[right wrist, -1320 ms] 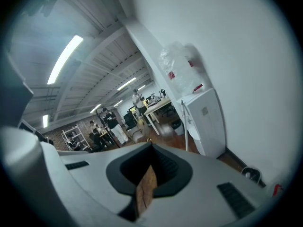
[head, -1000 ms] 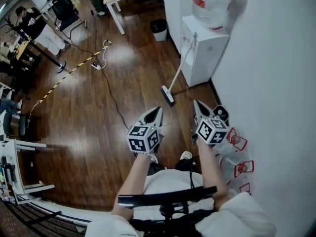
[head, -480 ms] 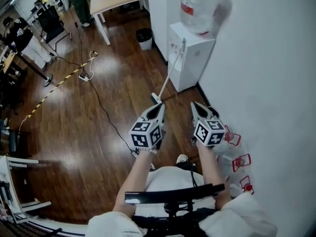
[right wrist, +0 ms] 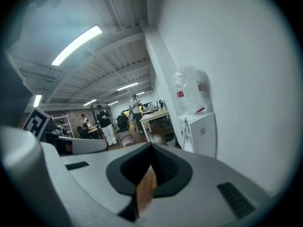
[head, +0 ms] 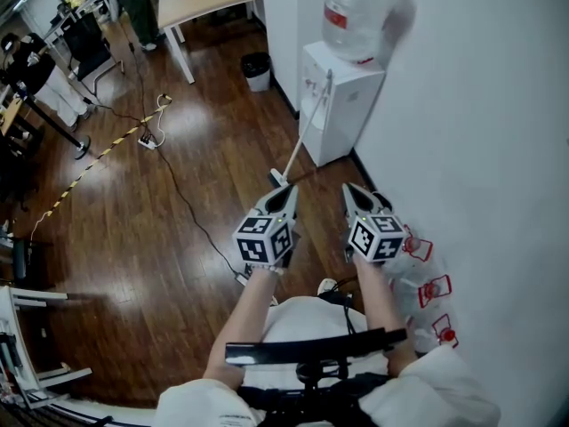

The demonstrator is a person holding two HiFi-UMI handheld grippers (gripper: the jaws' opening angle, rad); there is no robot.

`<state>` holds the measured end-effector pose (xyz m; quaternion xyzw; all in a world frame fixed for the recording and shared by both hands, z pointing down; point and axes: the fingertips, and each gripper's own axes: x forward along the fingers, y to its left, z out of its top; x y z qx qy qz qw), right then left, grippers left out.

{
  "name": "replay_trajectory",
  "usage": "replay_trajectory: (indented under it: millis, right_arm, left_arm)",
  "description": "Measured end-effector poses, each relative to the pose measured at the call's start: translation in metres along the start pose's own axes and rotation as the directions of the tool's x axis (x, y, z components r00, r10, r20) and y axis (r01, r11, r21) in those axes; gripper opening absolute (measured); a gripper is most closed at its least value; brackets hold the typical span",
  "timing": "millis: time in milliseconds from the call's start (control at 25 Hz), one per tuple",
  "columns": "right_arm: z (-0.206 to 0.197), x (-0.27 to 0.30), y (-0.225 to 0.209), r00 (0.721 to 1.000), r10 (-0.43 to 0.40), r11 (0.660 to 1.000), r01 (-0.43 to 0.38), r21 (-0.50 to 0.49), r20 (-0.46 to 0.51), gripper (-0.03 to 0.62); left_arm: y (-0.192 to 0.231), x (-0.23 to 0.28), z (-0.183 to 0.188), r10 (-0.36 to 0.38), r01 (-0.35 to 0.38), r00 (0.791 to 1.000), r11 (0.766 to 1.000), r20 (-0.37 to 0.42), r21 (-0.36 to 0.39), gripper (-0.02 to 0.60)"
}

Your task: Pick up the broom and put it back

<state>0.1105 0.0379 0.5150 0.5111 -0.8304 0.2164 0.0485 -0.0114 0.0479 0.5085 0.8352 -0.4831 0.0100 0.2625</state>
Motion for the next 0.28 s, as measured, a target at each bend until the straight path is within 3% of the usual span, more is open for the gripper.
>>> replay_trajectory:
  millis: [280]
  right_arm:
    - [0.006, 0.014, 0.007, 1.000, 0.017, 1.000, -0.017, -0.010, -0.007, 0.003]
  left_arm:
    - [0.010, 0.004, 0.009, 0.008, -0.008, 1.000, 1.000, 0.007, -0.006, -0.006]
